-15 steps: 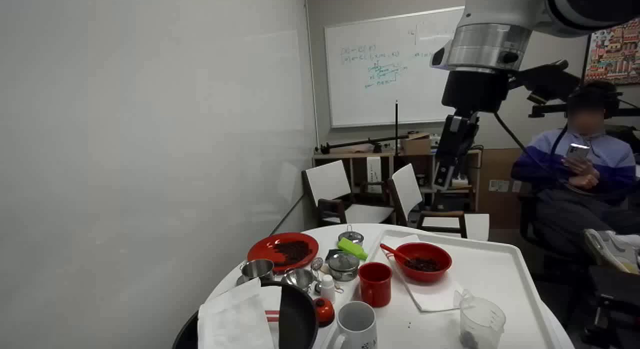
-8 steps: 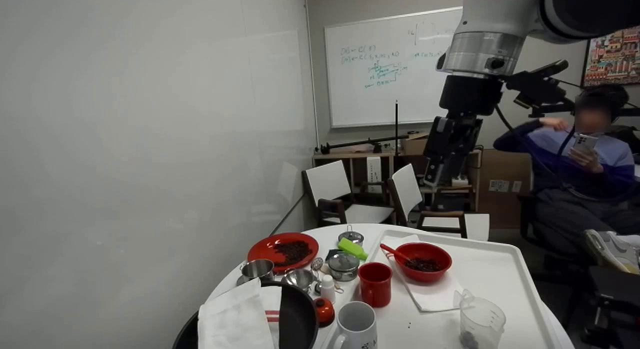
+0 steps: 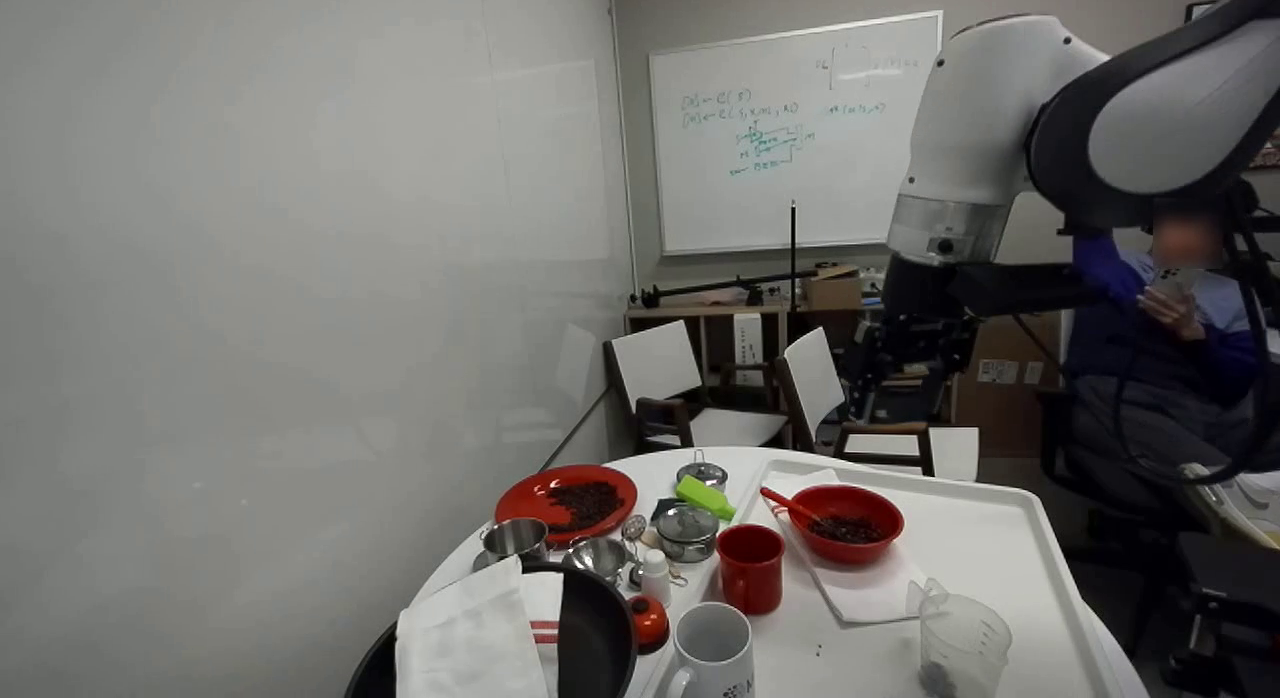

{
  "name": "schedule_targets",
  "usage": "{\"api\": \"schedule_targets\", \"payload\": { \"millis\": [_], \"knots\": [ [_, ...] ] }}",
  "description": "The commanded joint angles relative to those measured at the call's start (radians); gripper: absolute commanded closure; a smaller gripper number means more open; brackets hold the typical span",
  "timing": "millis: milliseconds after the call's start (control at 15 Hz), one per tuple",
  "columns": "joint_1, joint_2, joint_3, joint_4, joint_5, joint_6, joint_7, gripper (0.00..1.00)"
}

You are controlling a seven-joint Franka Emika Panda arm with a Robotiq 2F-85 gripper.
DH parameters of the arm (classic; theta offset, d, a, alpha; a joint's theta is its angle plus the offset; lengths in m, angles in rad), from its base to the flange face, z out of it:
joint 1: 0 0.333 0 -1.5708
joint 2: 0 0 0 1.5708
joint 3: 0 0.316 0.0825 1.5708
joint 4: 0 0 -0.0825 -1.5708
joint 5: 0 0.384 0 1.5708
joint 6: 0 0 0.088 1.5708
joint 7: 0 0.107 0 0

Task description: Pour the contents from the clear jar into the orange bowl

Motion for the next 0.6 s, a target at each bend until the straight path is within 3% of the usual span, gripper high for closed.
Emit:
{"api": "schedule_targets", "payload": {
  "millis": [0, 533],
  "knots": [
    [-0.001, 0.088, -0.05, -0.009, -0.001, 0.065, 0.03, 0.0],
    [0.04, 0.22, -0.129, -0.006, 0.103, 0.092, -0.09, 0.0]
  ]
}}
